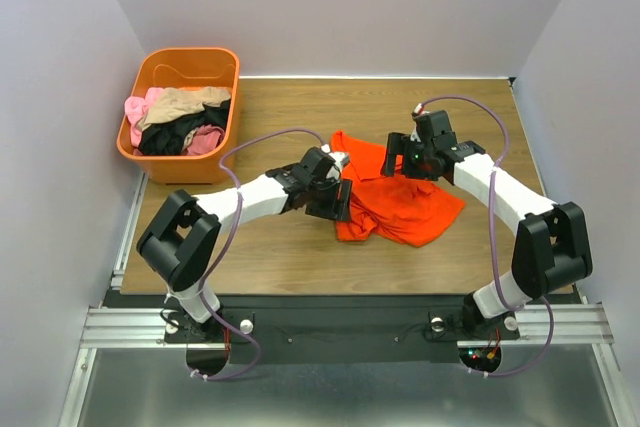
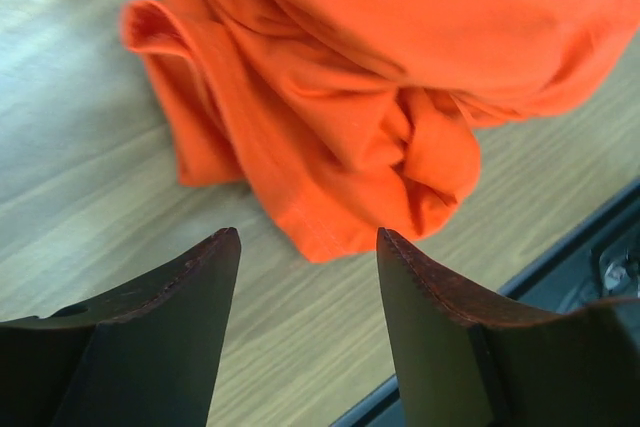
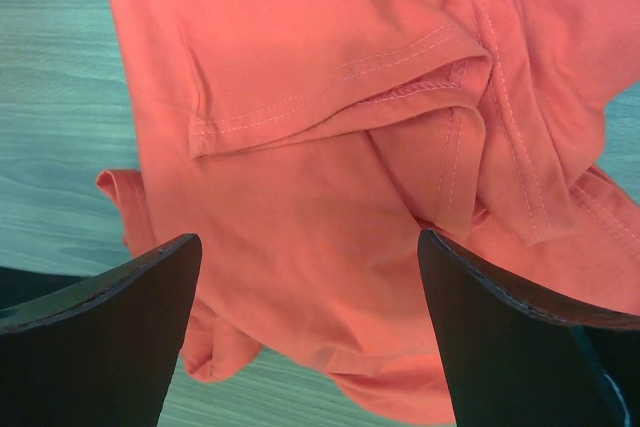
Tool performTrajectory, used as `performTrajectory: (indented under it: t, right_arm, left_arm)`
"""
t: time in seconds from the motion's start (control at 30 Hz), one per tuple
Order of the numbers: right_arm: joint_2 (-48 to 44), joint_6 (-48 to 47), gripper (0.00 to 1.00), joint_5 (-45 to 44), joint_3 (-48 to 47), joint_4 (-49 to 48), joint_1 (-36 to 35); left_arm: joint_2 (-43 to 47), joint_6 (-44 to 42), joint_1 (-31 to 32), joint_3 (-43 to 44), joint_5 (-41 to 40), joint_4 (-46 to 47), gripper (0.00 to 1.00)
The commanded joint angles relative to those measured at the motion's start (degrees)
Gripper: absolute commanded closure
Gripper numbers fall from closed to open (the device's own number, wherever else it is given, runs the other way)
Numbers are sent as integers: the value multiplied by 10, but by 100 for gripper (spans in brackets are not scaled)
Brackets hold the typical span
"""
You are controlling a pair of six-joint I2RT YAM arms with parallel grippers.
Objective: Fold and stack the t-shirts
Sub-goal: Move the tshirt to the center of the board
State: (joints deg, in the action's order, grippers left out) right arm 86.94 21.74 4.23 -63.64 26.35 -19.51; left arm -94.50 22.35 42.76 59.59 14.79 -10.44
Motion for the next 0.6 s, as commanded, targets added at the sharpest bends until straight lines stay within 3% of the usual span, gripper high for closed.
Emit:
performTrajectory:
  t: [0.0,0.23,0.57]
  right_arm:
    - [-4,9,5,-17,-3,-24,3]
    - [-14,17,5,-31,-2,-24,3]
    - [-41,22,5,-35,28,-25,3]
  left_arm:
    - [-6,-2,19,4,24,-24,33]
    - [-36,-3,29,20,18,-44,39]
    - [-84,-5,31,36,-6,-43,39]
